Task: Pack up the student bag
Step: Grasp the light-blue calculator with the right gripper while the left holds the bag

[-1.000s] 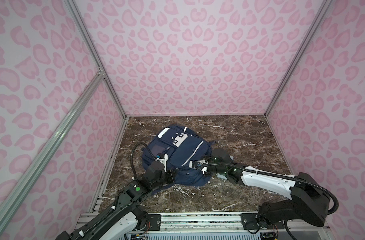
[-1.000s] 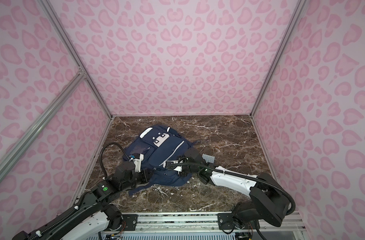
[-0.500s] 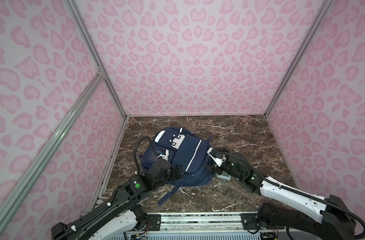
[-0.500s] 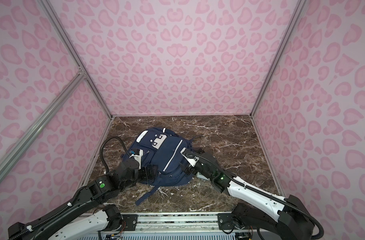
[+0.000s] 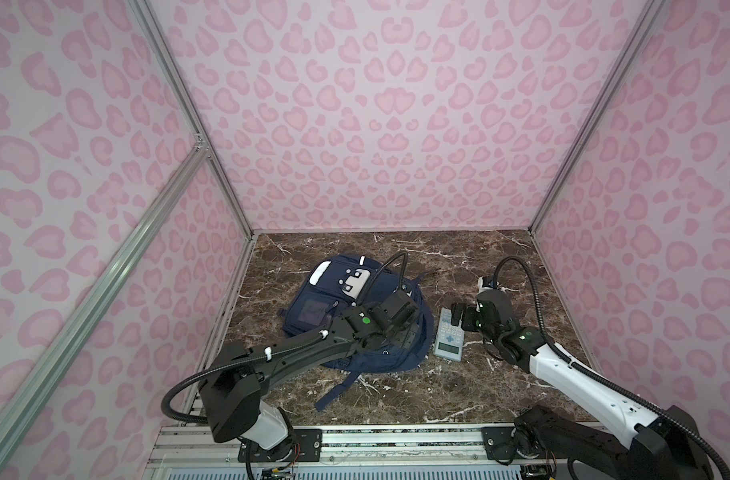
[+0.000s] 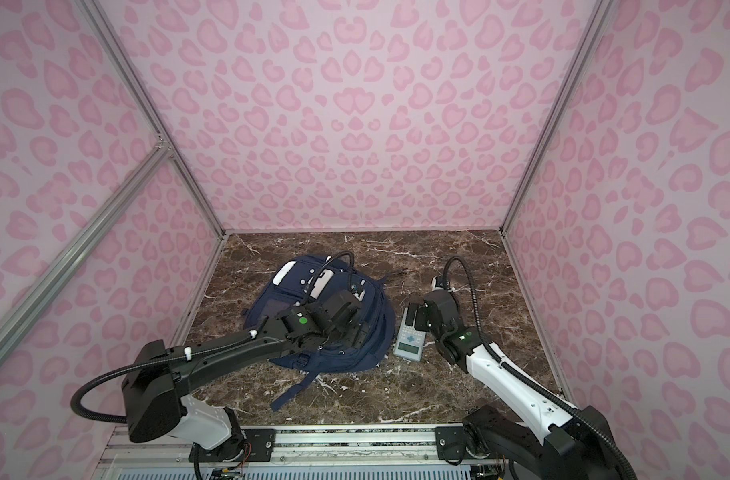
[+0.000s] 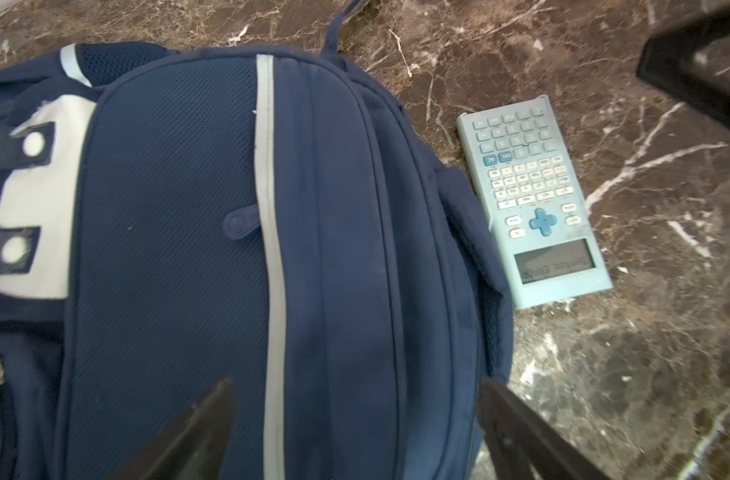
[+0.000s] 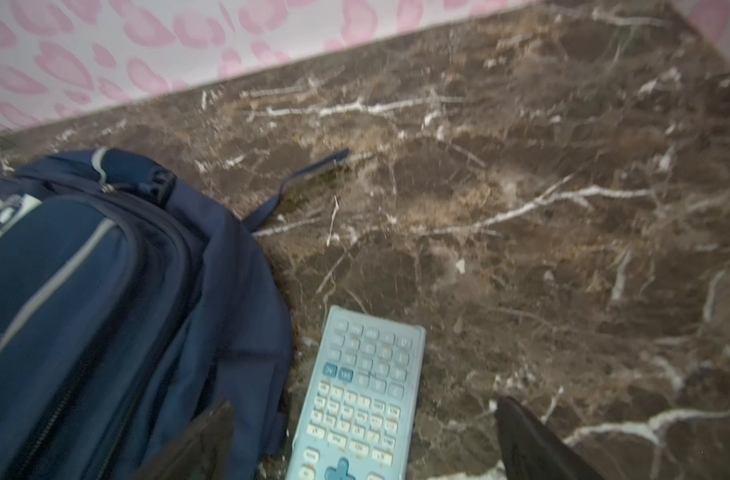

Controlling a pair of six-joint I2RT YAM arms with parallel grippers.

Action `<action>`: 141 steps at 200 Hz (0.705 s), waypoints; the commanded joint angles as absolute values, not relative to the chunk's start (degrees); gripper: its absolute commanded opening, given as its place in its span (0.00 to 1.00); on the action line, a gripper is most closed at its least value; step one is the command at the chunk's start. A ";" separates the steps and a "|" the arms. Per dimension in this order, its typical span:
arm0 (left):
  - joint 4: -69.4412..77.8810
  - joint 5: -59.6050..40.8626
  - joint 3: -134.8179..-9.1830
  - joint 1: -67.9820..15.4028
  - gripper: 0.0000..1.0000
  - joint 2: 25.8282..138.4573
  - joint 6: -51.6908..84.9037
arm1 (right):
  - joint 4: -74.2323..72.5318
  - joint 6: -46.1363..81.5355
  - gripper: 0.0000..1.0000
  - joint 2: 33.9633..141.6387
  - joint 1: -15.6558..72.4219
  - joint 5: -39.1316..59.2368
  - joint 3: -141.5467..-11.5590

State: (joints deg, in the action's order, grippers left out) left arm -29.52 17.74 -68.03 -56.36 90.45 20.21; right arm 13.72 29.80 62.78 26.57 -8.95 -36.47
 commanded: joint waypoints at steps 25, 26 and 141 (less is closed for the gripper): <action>-34.06 27.42 -72.03 -56.25 0.29 95.97 20.60 | 13.04 36.35 1.00 68.30 26.44 -4.36 -33.76; -34.12 27.47 -72.10 -56.25 0.26 95.98 20.63 | 13.11 36.32 1.00 68.51 26.45 -4.29 -33.89; -30.77 17.47 -67.38 -52.71 0.03 82.77 25.60 | 8.35 37.96 1.00 88.90 27.71 -1.94 -39.80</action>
State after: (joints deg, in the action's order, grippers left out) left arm -32.62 20.12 -68.93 -53.60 85.34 23.99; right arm 9.23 37.01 86.30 27.05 -2.17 -39.05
